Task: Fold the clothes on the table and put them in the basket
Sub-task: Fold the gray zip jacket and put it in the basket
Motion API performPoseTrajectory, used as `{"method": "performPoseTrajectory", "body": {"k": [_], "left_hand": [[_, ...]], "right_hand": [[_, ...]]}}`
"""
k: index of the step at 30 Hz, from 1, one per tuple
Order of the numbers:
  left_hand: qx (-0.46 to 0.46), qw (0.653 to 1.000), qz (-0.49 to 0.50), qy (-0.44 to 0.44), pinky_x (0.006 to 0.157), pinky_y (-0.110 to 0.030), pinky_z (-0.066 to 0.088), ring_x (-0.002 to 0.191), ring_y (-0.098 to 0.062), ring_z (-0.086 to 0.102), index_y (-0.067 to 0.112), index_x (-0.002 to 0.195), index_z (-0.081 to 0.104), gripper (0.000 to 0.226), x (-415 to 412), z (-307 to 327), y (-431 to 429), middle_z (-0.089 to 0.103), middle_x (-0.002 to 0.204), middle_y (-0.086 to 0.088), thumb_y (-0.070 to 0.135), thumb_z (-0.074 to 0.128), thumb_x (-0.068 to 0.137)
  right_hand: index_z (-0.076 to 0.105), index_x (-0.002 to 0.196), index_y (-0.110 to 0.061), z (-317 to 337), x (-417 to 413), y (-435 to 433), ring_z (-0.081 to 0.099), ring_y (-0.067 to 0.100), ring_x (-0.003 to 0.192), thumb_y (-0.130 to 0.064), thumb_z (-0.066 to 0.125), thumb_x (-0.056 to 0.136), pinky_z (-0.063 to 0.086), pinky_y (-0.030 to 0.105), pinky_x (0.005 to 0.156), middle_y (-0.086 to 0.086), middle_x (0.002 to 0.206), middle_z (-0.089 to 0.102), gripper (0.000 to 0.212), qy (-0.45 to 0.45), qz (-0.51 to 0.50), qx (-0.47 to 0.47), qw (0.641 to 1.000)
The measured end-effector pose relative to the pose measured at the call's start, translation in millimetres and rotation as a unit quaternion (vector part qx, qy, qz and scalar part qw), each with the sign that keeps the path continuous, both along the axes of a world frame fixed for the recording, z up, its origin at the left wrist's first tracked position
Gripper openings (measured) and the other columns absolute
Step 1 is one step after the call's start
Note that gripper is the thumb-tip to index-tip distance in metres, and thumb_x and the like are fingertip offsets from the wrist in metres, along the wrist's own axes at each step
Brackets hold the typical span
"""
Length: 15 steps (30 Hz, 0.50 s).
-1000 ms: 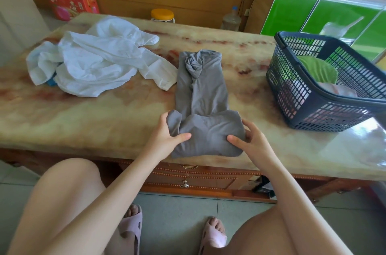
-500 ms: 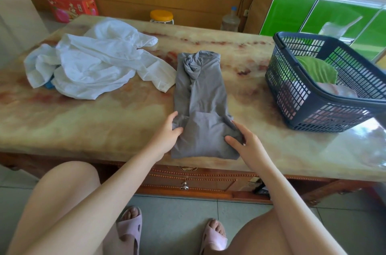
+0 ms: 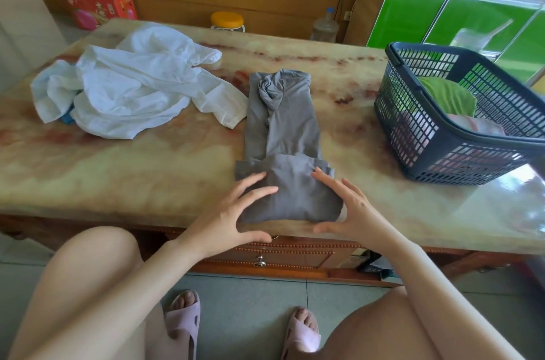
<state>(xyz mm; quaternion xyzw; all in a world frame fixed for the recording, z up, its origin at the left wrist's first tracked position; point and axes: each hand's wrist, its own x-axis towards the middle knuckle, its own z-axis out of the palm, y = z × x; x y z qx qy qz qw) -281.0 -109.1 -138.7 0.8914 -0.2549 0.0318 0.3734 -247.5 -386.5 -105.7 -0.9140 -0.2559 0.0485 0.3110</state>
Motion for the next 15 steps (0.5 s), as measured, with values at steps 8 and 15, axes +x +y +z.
{"method": "performPoseTrajectory", "body": {"k": [8,15], "left_hand": [[0.027,0.998,0.043,-0.022,0.117,-0.033,0.019,0.138,-0.005,0.027,0.033,0.141,0.042,0.067,22.8,-9.2,4.8,0.037,0.145,0.015,0.054,0.057,0.079],[-0.065,0.989,0.123,-0.039,0.102,-0.006,0.025,0.120,-0.009,0.050,0.007,0.114,0.067,0.056,32.3,11.6,-2.7,0.067,0.113,-0.004,0.052,0.045,0.089]], "right_hand": [[0.031,0.129,-0.056,-5.9,10.9,-6.1,0.019,0.004,0.134,-0.047,0.079,0.069,0.010,0.028,0.116,-0.025,0.137,0.035,0.078,0.032,-0.026,-0.052,0.998],[0.045,0.124,-0.039,12.0,11.5,3.2,-0.002,-0.012,0.137,-0.030,0.061,0.090,0.004,0.036,0.119,-0.007,0.131,0.051,0.038,0.012,-0.085,0.038,0.996]]}}
